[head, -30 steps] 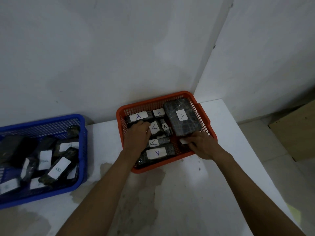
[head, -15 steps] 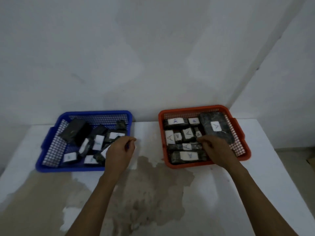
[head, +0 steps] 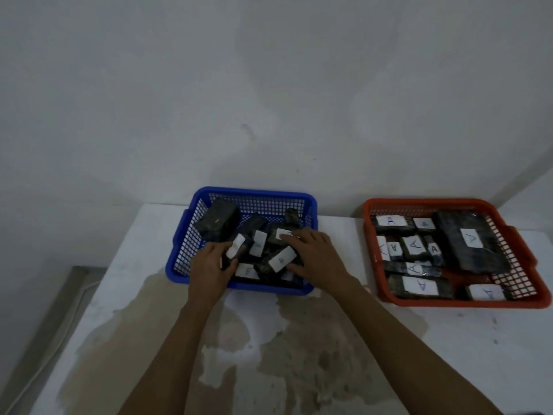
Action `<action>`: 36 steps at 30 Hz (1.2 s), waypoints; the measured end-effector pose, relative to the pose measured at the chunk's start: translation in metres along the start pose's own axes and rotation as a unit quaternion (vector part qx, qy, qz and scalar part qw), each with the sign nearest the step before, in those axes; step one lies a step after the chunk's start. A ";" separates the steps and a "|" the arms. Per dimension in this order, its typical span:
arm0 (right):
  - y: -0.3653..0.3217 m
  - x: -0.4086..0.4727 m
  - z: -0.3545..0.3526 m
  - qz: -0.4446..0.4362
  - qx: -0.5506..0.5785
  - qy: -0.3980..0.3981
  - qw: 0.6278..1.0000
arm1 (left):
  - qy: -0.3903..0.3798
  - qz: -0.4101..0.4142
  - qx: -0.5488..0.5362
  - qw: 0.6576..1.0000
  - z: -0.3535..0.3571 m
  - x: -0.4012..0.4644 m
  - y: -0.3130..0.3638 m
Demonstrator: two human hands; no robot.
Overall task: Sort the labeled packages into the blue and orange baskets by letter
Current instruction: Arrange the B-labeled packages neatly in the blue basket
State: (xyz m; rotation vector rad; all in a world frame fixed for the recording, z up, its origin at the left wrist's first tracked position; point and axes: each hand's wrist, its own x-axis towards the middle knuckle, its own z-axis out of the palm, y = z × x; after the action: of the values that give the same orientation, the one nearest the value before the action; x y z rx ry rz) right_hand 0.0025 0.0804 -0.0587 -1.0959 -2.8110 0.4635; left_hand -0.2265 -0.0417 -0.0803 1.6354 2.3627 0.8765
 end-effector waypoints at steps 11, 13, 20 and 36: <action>0.007 0.024 0.019 -0.009 -0.131 -0.029 0.991 | 0.029 -0.013 0.011 0.999 -0.009 0.052 -0.052; 0.006 0.023 0.020 -0.005 -0.125 -0.018 0.992 | -0.008 -0.022 0.010 1.000 -0.007 0.063 -0.054; 0.003 0.019 0.022 -0.003 -0.086 0.034 0.996 | -0.051 -0.100 0.018 0.993 0.011 0.086 -0.051; 0.003 0.018 0.037 0.027 -0.073 0.105 0.991 | -0.039 -0.046 -0.099 0.993 0.009 0.081 -0.043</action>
State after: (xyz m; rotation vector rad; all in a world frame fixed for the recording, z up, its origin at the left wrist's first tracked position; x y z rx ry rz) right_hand -0.0158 0.0857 -0.0958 -1.1753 -2.6694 0.1359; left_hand -0.2901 0.0238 -0.0931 1.4462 2.2012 0.9735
